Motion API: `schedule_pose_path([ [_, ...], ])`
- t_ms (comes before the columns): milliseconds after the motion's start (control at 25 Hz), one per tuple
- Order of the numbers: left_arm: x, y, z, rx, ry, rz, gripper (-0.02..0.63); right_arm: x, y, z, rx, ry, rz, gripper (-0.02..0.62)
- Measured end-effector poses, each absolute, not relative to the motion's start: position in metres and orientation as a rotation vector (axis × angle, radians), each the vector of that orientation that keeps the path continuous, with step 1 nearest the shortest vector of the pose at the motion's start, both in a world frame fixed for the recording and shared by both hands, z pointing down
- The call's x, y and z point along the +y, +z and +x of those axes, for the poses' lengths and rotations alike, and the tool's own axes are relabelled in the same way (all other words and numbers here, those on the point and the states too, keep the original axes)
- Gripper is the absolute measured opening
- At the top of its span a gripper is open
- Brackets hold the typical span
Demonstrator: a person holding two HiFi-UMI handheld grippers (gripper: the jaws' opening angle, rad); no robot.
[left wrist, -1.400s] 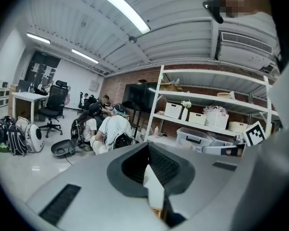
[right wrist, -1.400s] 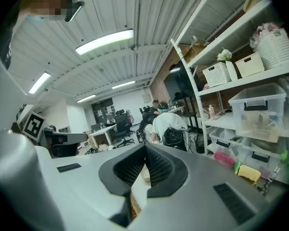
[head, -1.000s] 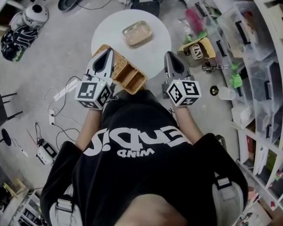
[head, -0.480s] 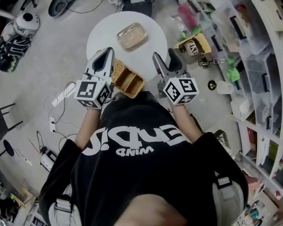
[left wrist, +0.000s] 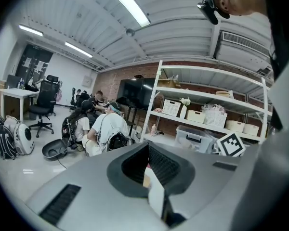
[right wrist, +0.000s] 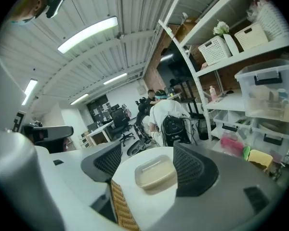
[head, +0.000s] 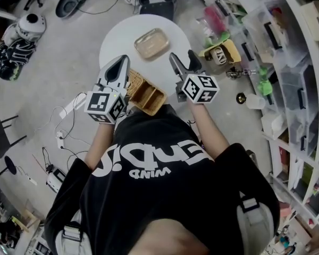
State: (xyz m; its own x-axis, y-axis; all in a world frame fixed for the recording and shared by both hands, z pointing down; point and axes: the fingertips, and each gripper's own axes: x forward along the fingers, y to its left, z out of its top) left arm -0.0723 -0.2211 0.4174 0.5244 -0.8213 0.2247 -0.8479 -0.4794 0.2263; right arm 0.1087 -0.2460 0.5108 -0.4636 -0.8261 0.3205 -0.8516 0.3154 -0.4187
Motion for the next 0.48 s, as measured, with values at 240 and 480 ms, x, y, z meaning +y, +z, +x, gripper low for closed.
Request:
schedule_pose_path([
  [240, -0.224, 0.432, -0.074, -1.388, 0.153, 2.427, -0.002, -0.29, 0.569, 0.102, -2.441, 1.02, 1.584, 0.319],
  [480, -0.226, 0.446, -0.08, -1.394, 0.186, 2.39, -0.002, -0.32, 0.618, 0.101, -2.366, 1.087, 1.575, 0.328],
])
